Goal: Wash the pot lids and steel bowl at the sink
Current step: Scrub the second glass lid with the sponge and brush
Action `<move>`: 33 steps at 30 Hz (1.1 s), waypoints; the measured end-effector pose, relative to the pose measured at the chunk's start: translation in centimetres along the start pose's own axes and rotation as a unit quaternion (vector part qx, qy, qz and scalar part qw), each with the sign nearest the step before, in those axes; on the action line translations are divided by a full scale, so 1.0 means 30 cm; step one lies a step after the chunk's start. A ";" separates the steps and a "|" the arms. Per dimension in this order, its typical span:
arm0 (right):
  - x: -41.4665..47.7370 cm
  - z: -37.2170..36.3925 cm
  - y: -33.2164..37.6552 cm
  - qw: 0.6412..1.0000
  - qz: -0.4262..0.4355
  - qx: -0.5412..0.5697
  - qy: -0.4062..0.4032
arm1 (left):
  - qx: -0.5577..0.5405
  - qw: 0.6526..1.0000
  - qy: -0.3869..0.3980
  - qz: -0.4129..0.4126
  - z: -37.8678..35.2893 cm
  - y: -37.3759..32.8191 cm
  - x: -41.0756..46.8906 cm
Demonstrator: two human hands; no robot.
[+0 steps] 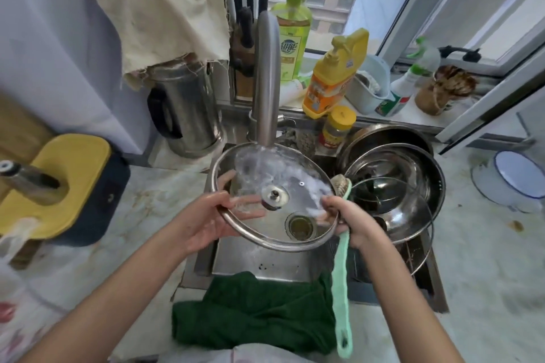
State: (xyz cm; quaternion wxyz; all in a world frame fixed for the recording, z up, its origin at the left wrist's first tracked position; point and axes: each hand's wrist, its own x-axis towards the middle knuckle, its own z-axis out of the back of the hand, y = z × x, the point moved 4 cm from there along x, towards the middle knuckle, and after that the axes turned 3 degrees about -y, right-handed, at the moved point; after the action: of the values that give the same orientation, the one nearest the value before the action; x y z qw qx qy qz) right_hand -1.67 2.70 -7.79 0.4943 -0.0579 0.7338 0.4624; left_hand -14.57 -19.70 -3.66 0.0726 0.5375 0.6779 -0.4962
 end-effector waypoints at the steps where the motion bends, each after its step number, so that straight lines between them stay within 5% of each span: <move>1: 0.012 -0.021 -0.015 1.000 0.000 -0.002 0.015 | 0.030 0.999 0.000 -0.027 0.010 -0.013 -0.012; 6: 0.070 -0.050 0.010 0.984 0.106 -0.123 -0.071 | 0.108 0.983 -0.046 -0.141 0.059 -0.031 -0.050; 9: 0.133 -0.039 0.116 0.917 0.203 -0.298 -0.170 | 0.163 0.968 -0.099 -0.162 0.078 -0.030 -0.051; 16: 0.323 -0.229 0.354 0.956 0.158 -0.247 -0.008 | 0.183 0.962 -0.196 -0.050 0.064 -0.020 0.020; 20: 0.409 -0.281 0.422 0.944 0.174 -0.279 -0.011 | 0.135 0.967 -0.217 0.012 0.072 0.014 0.034; 29: 0.450 -0.392 0.410 0.796 0.243 -0.533 -0.154 | -0.047 0.962 -0.235 0.134 0.118 0.124 -0.013; 33: 0.463 -0.392 0.403 0.791 0.232 -0.546 -0.151 | -0.037 0.958 -0.255 0.123 0.116 0.150 -0.066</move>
State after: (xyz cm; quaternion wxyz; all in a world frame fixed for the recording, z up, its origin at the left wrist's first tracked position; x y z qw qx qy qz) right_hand -23.13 6.06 -10.13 0.3625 -0.0753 0.2672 0.8897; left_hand -11.69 -23.92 -6.82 0.3235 0.4688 0.5835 -0.5788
